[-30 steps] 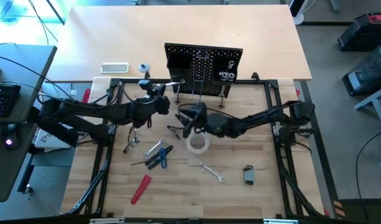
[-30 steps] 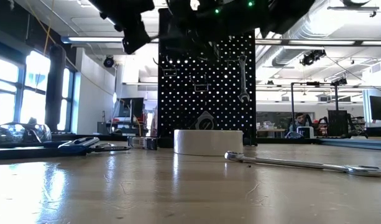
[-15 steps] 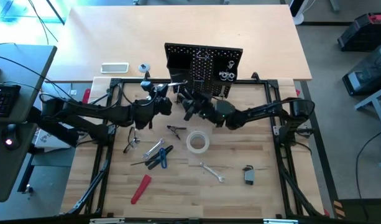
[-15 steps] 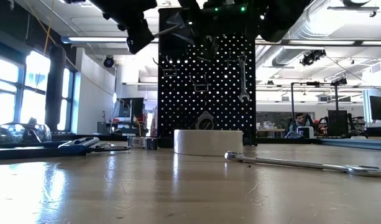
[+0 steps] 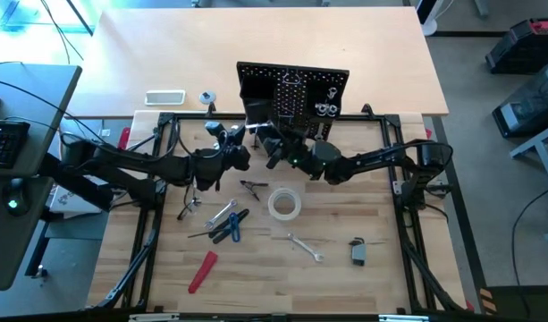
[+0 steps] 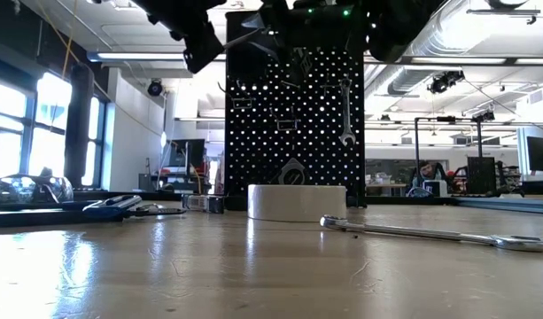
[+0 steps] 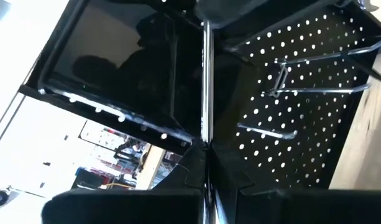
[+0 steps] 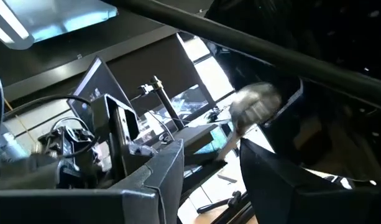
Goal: Hang tools onto peg board
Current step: Hang the silver wrench on the peg board
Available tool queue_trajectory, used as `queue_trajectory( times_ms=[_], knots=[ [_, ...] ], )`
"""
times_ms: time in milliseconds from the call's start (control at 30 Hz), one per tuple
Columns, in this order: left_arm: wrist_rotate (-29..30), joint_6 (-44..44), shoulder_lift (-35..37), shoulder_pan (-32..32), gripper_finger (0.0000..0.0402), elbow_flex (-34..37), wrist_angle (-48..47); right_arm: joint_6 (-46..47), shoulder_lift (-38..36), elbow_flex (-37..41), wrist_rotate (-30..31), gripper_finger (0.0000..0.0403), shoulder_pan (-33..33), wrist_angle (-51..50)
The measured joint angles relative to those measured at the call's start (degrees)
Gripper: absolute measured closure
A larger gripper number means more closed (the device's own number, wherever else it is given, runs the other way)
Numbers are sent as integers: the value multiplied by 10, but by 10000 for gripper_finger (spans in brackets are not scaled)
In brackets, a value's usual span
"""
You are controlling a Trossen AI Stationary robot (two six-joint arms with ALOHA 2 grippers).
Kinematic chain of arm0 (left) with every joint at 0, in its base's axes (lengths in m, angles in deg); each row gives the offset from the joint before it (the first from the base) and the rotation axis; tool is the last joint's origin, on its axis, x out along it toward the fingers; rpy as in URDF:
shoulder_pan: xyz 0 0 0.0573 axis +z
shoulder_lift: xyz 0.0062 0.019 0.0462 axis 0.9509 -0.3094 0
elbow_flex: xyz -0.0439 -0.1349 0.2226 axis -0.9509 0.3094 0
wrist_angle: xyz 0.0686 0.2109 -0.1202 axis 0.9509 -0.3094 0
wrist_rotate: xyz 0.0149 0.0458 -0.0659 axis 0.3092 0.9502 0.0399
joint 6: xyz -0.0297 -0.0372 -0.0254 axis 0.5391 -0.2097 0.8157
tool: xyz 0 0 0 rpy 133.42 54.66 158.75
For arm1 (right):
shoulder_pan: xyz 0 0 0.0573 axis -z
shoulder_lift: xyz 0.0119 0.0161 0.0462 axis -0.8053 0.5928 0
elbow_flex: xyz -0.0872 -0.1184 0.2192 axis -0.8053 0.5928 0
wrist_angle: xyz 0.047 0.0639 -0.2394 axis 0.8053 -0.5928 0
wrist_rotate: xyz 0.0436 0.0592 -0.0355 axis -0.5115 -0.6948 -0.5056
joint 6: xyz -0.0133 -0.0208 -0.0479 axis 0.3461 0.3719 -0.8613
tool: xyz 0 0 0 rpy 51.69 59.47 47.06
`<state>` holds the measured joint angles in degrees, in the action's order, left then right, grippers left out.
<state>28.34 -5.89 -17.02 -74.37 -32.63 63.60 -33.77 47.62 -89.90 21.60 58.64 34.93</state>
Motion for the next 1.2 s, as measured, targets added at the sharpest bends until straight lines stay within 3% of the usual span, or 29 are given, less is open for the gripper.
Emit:
queue_trajectory(
  times_ms=[433, 833, 1200],
  knots=[
    [5, -118, -83, -34, 402, 0, 187, 6, 0, 0, 21, 252, 0, -1],
    [26, -149, -91, -36, 402, 0, 222, -16, 0, 0, 25, 320, -6, -2],
    [32, -160, -91, -28, 402, 0, 223, -31, 0, 0, 30, 316, -12, -1]
  ],
)
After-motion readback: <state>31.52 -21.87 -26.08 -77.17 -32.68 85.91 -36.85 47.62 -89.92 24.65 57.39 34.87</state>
